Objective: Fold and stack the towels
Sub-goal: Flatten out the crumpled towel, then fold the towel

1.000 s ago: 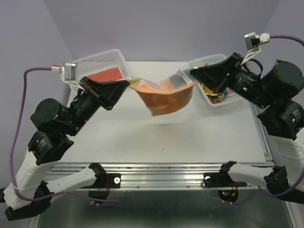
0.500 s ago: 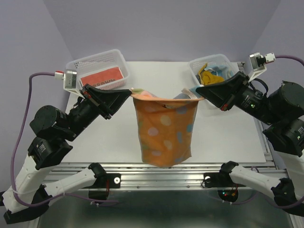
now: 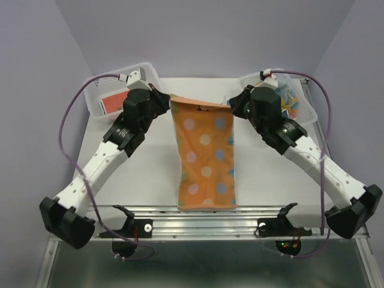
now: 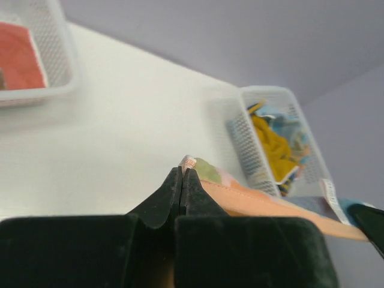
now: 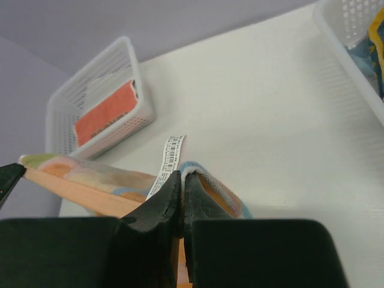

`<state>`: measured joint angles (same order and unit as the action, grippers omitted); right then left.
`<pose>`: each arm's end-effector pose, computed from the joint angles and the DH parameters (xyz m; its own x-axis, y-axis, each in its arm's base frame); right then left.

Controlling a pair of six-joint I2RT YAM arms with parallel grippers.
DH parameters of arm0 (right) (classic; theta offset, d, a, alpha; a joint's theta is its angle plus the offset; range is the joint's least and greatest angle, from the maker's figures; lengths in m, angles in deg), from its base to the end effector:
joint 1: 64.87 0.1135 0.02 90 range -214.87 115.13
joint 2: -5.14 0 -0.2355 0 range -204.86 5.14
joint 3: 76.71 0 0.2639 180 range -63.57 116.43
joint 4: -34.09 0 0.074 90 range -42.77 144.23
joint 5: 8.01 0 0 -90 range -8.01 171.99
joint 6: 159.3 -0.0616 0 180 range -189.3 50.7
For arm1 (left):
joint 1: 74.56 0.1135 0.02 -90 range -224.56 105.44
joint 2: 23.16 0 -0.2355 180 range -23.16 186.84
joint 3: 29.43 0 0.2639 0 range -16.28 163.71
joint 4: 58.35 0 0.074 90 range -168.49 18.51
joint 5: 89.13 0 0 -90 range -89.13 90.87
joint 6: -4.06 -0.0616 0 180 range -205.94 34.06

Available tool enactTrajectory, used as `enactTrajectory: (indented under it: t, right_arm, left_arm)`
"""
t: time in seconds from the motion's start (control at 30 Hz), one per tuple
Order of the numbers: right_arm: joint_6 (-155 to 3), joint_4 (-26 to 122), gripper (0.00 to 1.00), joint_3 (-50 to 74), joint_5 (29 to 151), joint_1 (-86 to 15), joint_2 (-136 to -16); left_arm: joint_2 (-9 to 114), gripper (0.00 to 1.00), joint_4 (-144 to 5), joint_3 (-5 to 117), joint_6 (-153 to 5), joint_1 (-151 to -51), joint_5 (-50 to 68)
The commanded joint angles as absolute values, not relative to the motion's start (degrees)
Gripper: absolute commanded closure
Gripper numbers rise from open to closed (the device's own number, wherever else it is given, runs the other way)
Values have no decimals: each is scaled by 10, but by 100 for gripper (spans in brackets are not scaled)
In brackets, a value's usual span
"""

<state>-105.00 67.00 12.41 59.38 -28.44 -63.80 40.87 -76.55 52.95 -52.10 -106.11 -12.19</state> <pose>0.2641 0.1655 0.3955 -0.2878 0.4571 -0.8416 -0.0967 0.8604 0.5004 0.2641 -0.1458 0.4087 -0.1748 -0.5293 -0.8303 0.2647 0.7870 -0.5574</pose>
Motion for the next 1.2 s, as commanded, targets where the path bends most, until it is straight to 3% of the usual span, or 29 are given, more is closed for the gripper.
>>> enactTrajectory:
  t: [0.0, 0.1, 0.23, 0.33, 0.47, 0.6, 0.93, 1.17]
  right_arm:
    - [-1024, 586, 96, 132, 529, -343, -713]
    - [-1025, 520, 97, 130, 655, -408, -791]
    - [-1015, 458, 98, 150, 727, -446, -890]
    - [-1016, 468, 98, 185, 755, -454, -950]
    - [-1015, 499, 98, 192, 763, -456, -975]
    - [-1031, 519, 98, 155, 764, -456, -944]
    - [-1061, 528, 96, -74, 858, -455, -796]
    - [-1104, 500, 96, -227, 927, -454, -692]
  left_arm:
    - [504, 100, -662, 530, -557, -1008, -99]
    - [589, 100, -637, 569, -579, -979, -73]
    - [695, 100, -650, 633, -585, -958, -81]
    - [773, 100, -659, 668, -593, -947, -49]
    - [788, 100, -663, 664, -597, -944, -42]
    - [753, 100, -640, 593, -591, -945, -27]
    - [596, 100, -587, 336, -530, -985, -4]
    - [439, 100, -594, 191, -454, -1079, -84]
